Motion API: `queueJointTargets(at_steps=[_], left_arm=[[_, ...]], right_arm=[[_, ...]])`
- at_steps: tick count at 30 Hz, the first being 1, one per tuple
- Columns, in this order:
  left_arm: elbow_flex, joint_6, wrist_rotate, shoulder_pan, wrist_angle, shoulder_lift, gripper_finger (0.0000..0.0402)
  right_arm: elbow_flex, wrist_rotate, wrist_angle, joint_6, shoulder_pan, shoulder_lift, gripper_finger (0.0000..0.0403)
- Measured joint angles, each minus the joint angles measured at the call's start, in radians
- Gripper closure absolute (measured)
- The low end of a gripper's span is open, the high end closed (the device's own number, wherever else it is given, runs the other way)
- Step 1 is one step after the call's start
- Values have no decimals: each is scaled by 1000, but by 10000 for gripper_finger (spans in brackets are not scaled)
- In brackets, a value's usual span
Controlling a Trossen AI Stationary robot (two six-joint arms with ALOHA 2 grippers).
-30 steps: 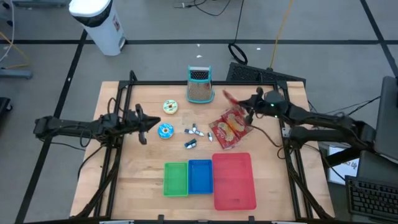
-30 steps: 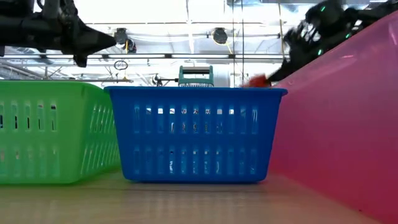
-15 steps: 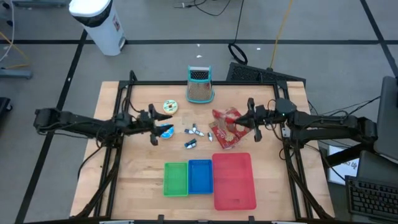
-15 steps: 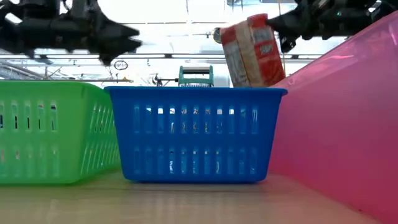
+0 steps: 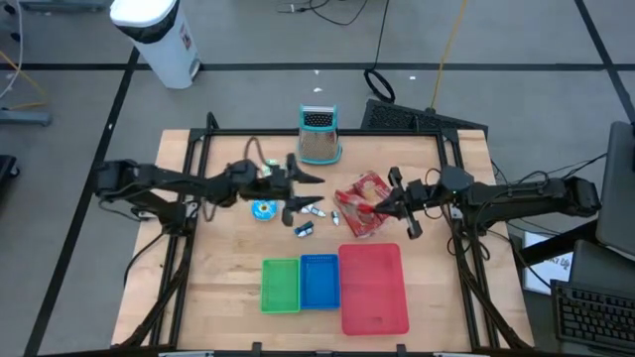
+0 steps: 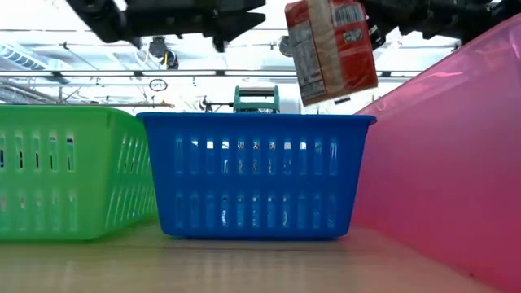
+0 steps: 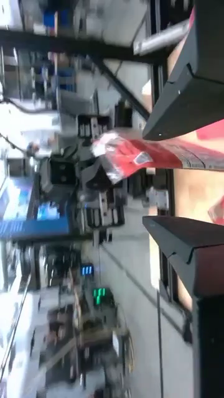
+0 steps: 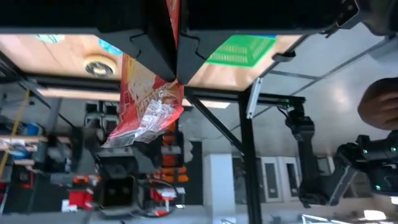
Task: Pick & Place Food Item
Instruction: Put the top red popcorn bag into the red bin
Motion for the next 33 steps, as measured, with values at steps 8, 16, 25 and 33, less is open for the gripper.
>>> queueJointTargets(at_steps=[8,16,25,33], left_arm=[[179,-53,236,12,-17,174,190],[248,-25,235,20,-53,236,190],[249,-40,235,53,-56,226,190],[249,-13,263,16,-63,226,190]], right_arm=[[0,-5,12,-11,34,-1,403],[0,-3,19,-23,73,0,403],[0,-2,48,-34,101,0,403],[0,-3,68,-58,101,0,403]])
